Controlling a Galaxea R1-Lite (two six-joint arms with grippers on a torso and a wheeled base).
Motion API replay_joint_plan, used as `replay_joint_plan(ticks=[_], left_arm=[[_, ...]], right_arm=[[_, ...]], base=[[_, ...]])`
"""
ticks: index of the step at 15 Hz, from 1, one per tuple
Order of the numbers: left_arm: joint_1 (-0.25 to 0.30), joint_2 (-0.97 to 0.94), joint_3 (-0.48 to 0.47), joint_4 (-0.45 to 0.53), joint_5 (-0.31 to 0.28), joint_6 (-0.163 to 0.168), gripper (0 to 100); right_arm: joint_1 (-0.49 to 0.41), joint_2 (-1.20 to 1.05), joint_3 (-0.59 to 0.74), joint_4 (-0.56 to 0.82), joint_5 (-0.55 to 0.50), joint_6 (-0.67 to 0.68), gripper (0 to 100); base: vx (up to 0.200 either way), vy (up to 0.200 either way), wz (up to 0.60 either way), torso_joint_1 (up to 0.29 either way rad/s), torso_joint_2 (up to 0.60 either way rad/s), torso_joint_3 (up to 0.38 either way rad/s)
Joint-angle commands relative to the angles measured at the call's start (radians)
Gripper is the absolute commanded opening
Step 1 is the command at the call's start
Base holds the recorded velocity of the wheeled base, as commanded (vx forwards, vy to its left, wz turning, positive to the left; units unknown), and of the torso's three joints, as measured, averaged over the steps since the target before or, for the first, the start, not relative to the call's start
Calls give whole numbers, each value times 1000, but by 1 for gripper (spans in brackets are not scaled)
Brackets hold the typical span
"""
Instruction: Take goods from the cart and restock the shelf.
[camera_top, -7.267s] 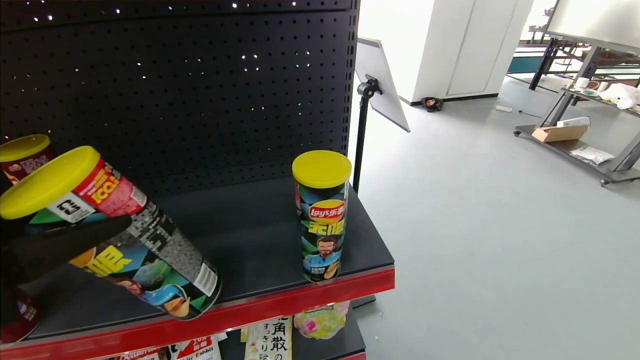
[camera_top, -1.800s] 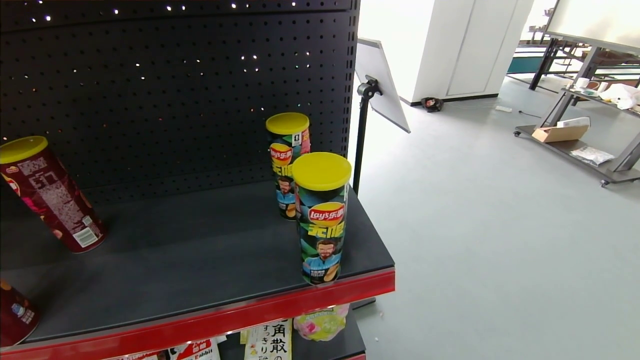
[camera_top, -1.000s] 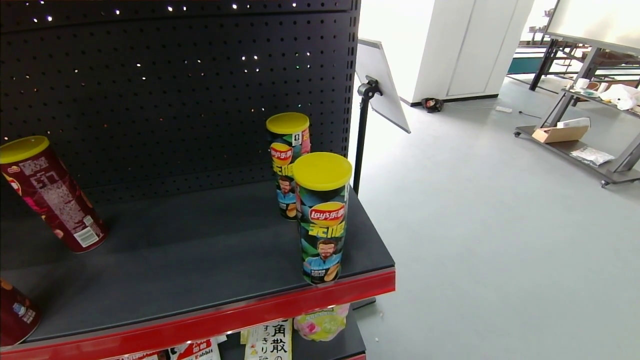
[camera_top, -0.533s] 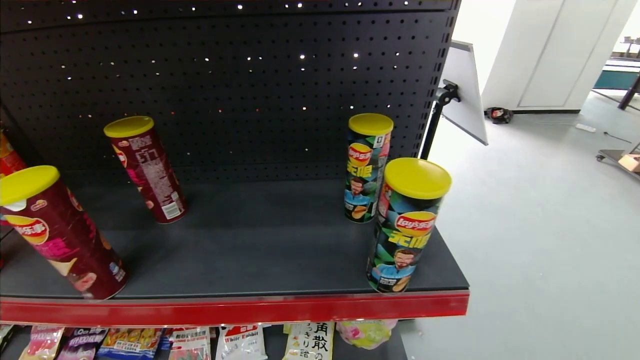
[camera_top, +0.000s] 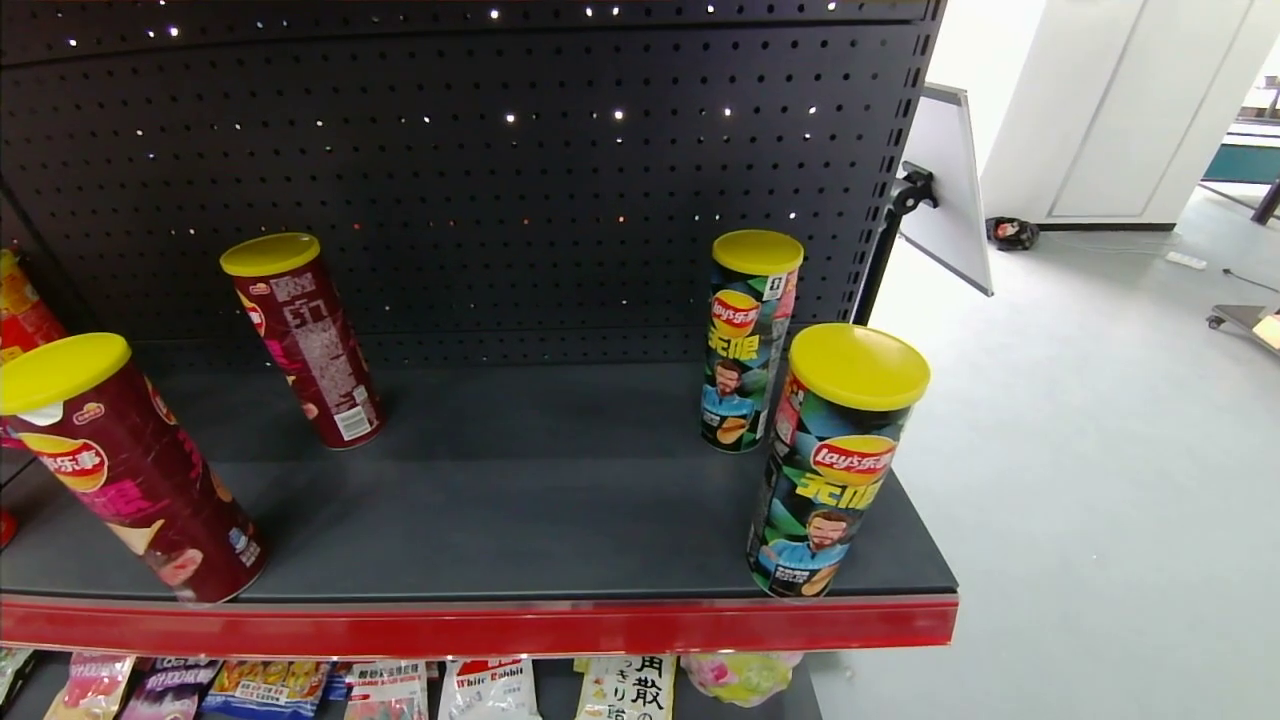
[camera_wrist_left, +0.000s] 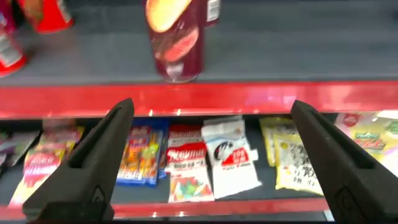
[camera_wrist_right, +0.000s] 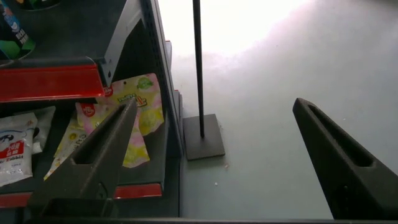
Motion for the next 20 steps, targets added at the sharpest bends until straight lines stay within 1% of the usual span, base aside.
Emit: replay_joint_plan(ticks=[1, 10, 11, 12, 13, 14, 20], left_arm=[[0, 6, -1, -5, 10, -4, 100], [0, 5, 0, -7, 10, -4, 100], [-23, -6, -1, -5, 10, -4, 100], [-98, -48, -1, -5, 10, -4, 100], [-78, -57, -1, -5, 10, -1, 100], [-75, -81, 0, -7, 10, -2, 100], [-75, -83, 0, -7, 10, -4, 100]], right_arm=[[0, 0, 0, 0, 0, 0, 100], [0, 0, 0, 0, 0, 2, 100], [0, 0, 0, 0, 0, 2, 100], [0, 0, 0, 0, 0, 2, 100], [0, 0, 0, 0, 0, 2, 100], [0, 0, 0, 0, -1, 2, 100], [0, 0, 0, 0, 0, 3, 100]], base=[[0, 0, 0, 0, 0, 0], [0, 0, 0, 0, 0, 0], [0, 0, 0, 0, 0, 0], [0, 0, 0, 0, 0, 0], [0, 0, 0, 0, 0, 0], [0, 0, 0, 0, 0, 0], [0, 0, 0, 0, 0, 0]])
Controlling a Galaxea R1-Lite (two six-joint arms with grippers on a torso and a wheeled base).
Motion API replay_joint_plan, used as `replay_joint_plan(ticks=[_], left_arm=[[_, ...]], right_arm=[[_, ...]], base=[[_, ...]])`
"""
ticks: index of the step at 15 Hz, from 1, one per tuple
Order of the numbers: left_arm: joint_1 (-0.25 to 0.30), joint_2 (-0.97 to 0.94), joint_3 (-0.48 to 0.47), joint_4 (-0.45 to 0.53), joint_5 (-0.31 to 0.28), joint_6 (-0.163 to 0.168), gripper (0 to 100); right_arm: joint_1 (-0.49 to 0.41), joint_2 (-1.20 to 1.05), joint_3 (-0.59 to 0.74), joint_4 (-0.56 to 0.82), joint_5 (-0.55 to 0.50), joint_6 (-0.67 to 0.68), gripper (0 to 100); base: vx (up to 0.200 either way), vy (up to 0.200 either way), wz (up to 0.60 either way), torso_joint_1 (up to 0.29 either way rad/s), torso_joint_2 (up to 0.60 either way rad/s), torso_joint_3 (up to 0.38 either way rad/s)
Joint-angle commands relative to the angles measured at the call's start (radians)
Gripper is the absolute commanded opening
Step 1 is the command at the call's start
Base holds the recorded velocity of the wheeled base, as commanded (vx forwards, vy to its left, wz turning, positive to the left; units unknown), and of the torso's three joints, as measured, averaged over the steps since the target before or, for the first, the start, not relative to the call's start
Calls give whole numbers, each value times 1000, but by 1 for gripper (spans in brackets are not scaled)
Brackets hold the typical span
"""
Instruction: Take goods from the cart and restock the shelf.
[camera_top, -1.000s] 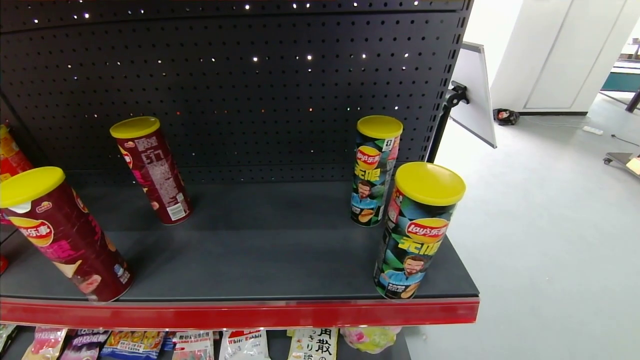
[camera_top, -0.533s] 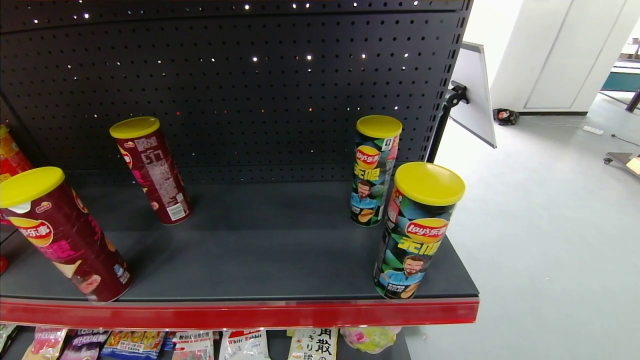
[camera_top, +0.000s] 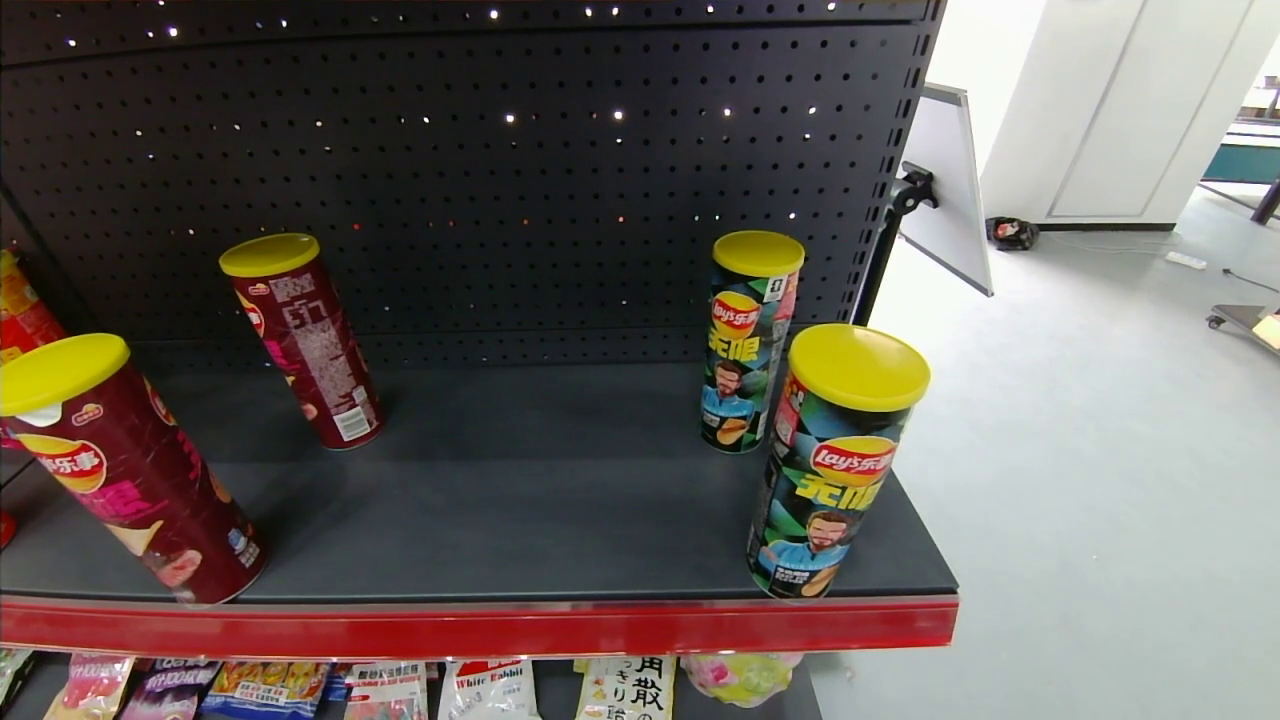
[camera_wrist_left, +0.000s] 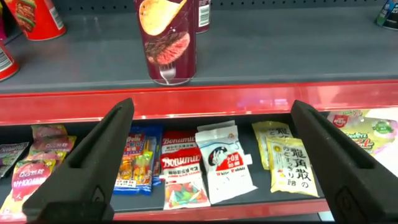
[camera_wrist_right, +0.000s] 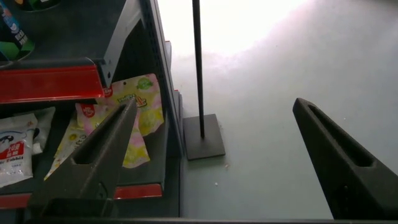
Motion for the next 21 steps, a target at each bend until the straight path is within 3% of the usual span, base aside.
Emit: replay_joint_plan(ticks=[1, 6, 7, 9, 10, 11, 15, 17, 18, 19, 20, 21], left_arm=[[0, -2, -1, 0, 0, 0, 100], [0, -2, 1, 0, 0, 0, 100], [0, -2, 1, 0, 0, 0, 100], [0, -2, -1, 0, 0, 0, 100], [0, -2, 1, 0, 0, 0, 100], [0, -2, -1, 0, 0, 0, 100], [0, -2, -1, 0, 0, 0, 100], [0, -2, -1, 0, 0, 0, 100], [0, -2, 1, 0, 0, 0, 100], [0, -2, 1, 0, 0, 0, 100], [0, -2, 1, 0, 0, 0, 100], [0, -2, 1, 0, 0, 0, 100]], right_arm=[[1, -1, 0, 0, 1, -1, 100], [0, -3, -2, -2, -11, -8, 100], [1, 17, -51, -17, 0, -5, 100], [3, 308, -362, -14, -11, 128, 100], [3, 318, -373, -13, -11, 133, 100], [-11, 463, -479, 0, -14, 100, 100], [-14, 730, -563, -9, -53, 24, 100], [12, 853, -561, -9, -50, 24, 100], [92, 908, -558, -11, -57, 22, 100], [92, 908, -558, -11, -57, 22, 100], [181, 976, -566, -13, -86, 25, 100], [205, 1049, -588, -14, -122, 30, 100]], base=[[0, 0, 0, 0, 0, 0], [0, 0, 0, 0, 0, 0], [0, 0, 0, 0, 0, 0], [0, 0, 0, 0, 0, 0], [0, 0, 0, 0, 0, 0], [0, 0, 0, 0, 0, 0], [0, 0, 0, 0, 0, 0], [0, 0, 0, 0, 0, 0], [0, 0, 0, 0, 0, 0], [0, 0, 0, 0, 0, 0], [0, 0, 0, 0, 0, 0], [0, 0, 0, 0, 0, 0]])
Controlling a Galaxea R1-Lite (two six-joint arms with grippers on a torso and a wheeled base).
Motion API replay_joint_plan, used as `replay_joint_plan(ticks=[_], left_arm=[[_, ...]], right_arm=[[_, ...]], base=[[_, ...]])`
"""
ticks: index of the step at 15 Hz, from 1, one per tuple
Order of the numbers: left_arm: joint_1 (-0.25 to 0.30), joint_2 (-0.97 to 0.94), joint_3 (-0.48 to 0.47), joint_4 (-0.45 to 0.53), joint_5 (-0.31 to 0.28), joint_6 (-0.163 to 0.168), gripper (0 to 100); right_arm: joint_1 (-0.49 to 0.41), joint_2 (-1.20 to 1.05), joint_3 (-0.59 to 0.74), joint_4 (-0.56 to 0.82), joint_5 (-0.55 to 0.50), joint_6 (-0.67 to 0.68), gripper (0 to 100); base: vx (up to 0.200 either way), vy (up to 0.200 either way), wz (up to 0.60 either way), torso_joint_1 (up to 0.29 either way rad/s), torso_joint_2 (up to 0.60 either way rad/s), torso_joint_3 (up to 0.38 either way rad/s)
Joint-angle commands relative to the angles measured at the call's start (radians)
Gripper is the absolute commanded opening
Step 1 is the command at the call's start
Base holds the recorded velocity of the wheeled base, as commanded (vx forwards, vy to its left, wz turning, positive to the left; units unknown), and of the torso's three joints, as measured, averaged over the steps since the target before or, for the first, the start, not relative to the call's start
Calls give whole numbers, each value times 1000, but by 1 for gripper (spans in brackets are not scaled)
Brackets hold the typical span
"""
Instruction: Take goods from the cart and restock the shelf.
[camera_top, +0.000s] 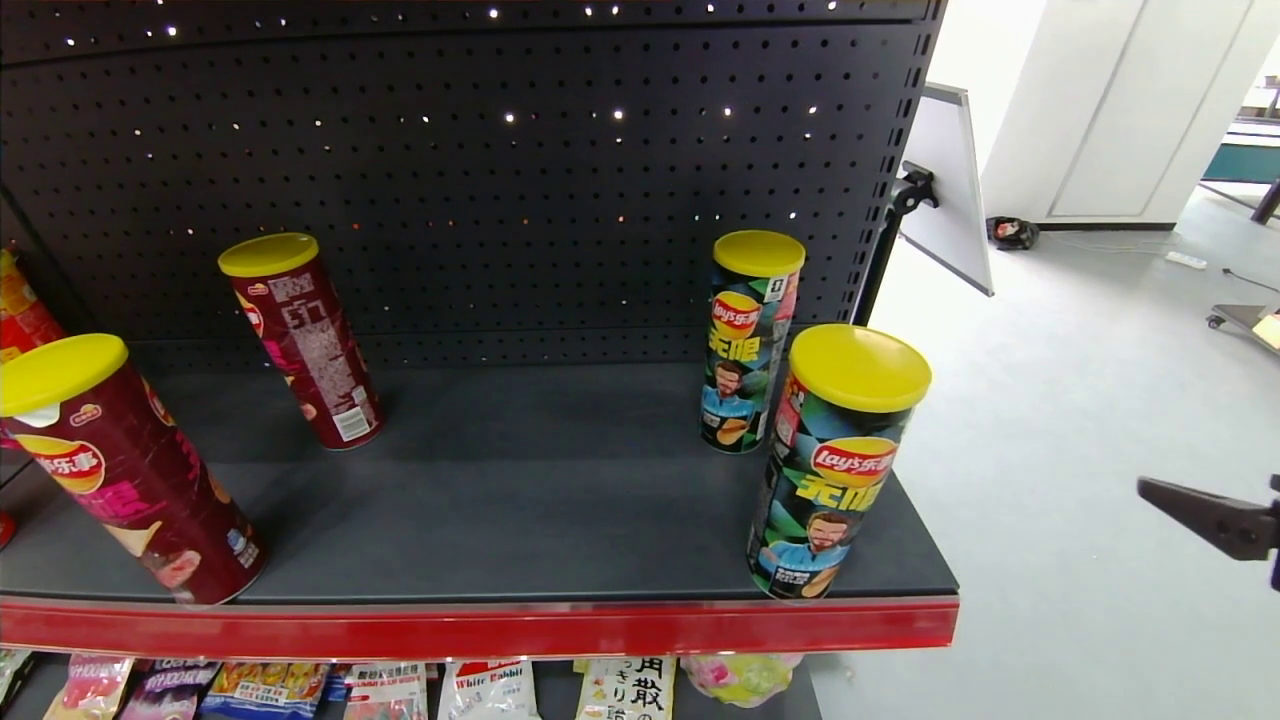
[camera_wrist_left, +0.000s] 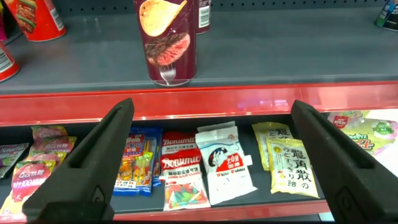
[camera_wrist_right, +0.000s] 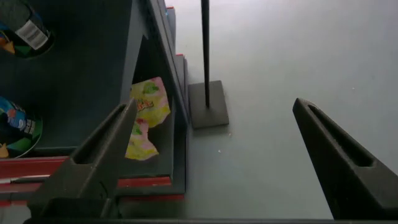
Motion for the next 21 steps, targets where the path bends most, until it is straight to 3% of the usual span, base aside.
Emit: replay_joint_plan(ticks=[1, 12, 21], left_arm=[[0, 0, -1, 0, 0, 0, 100], [0, 0, 0, 0, 0, 0, 100], [0, 0, -1, 0, 0, 0, 100]], right_arm=[[72, 193, -41, -6, -36, 5, 100], [290, 318, -46, -61, -36, 6, 100], [431, 458, -76, -81, -39, 95, 100]], base=[[0, 0, 0, 0, 0, 0], [0, 0, 0, 0, 0, 0], [0, 0, 0, 0, 0, 0]])
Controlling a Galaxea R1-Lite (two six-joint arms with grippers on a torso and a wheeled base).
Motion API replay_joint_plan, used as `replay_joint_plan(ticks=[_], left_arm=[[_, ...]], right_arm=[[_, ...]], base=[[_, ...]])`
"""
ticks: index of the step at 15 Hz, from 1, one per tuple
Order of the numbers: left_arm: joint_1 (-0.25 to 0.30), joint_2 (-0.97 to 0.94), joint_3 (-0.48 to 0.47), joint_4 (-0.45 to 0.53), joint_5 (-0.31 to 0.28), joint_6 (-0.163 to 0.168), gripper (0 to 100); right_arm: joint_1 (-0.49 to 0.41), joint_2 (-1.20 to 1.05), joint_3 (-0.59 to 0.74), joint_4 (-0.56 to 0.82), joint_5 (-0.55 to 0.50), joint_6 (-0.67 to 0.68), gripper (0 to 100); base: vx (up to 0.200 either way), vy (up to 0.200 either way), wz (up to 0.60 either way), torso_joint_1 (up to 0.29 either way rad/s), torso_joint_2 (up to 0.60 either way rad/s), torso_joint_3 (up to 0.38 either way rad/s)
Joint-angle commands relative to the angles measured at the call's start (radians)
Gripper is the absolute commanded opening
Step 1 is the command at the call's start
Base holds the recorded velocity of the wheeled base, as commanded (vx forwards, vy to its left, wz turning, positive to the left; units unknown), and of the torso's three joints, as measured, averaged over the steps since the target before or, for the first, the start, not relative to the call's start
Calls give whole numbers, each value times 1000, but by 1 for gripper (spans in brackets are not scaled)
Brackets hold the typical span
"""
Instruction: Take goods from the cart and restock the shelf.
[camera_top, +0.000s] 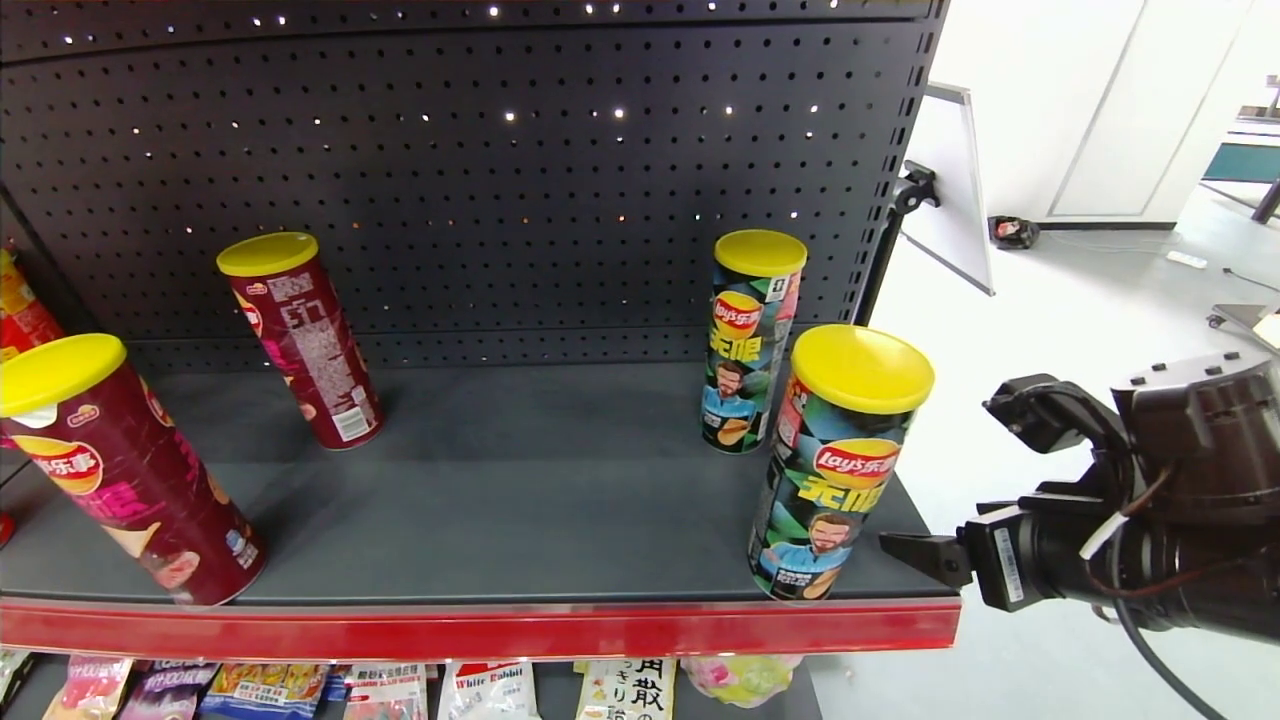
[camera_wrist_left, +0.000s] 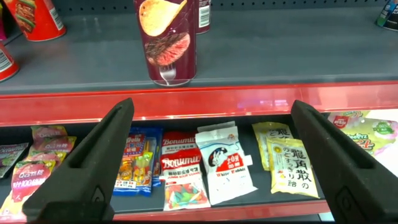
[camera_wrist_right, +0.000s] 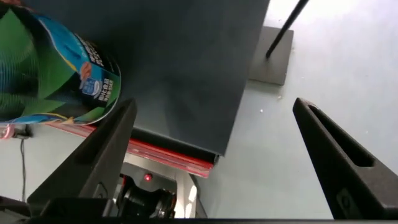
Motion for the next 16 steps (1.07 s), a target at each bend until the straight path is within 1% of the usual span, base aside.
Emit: replay_joint_plan(ticks=[1, 2, 10, 16], left_arm=[[0, 0, 0, 0, 0, 0, 100], [0, 0, -2, 0, 0, 0, 100], [0, 0, 0, 0, 0, 0, 100], [0, 0, -2, 0, 0, 0, 100]], right_arm=[[15, 30, 1, -18, -1, 1, 100], [24, 56, -1, -61, -3, 1, 100], [96, 77, -7, -62, -29, 1, 100], [127, 91, -13, -64, -49, 1, 100]], base=[[0, 0, 0, 0, 0, 0], [0, 0, 0, 0, 0, 0], [0, 0, 0, 0, 0, 0], [0, 0, 0, 0, 0, 0]])
